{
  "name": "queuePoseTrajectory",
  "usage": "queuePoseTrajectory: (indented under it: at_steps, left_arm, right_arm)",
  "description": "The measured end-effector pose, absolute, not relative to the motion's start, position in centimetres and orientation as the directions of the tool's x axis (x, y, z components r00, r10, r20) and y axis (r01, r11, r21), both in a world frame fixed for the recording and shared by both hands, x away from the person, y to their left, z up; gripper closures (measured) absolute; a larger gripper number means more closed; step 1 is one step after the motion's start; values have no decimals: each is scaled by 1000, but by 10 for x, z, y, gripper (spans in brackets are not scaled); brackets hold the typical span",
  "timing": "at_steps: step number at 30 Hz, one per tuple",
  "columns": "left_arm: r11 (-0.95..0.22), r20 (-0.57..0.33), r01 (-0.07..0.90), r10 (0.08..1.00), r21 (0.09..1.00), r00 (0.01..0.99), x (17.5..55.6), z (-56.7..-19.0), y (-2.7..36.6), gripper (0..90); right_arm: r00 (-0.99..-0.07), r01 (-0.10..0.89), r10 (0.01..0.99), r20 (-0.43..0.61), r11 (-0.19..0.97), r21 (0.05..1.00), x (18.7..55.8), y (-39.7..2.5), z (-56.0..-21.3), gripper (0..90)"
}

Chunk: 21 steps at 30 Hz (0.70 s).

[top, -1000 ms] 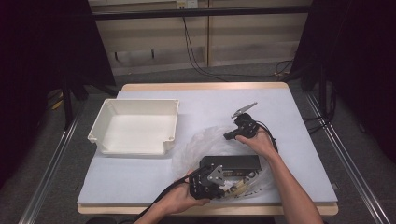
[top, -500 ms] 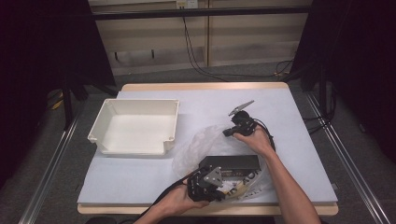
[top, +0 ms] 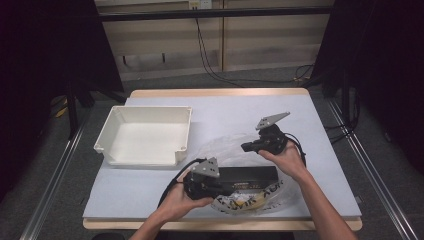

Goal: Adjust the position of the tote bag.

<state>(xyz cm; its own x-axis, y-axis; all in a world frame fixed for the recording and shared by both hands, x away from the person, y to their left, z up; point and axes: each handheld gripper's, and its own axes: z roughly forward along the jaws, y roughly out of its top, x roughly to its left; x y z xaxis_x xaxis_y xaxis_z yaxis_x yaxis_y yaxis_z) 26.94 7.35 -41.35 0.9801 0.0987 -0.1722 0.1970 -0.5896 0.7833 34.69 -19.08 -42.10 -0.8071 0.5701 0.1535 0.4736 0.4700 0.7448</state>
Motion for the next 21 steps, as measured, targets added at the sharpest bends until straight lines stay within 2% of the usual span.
queuePoseTrajectory:
  at_steps: [4, 9, 13, 18, 21]
  left_arm:
    - [-543, -158, 231, 178, 808, 971, 291, -396, 85, 900]
    - [-581, -119, 265, 278, 770, 953, 323, -399, 86, 900]
    - [-604, -104, 278, 307, 747, 946, 334, -409, 83, 900]
    - [-635, -68, 297, 359, 713, 931, 338, -421, 81, 900]
    - [-673, -39, 279, 349, 685, 936, 337, -428, 80, 900]
  right_arm:
    - [-815, 467, 556, 163, 462, 754, 323, -199, -423, 900]
    - [-815, 453, 560, 148, 457, 765, 294, -210, -421, 900]
    - [-817, 441, 558, 146, 442, 781, 270, -221, -418, 900]
    - [-826, 440, 548, 130, 483, 757, 244, -229, -424, 900]
    - [-818, 459, 560, 136, 489, 742, 236, -234, -432, 900]
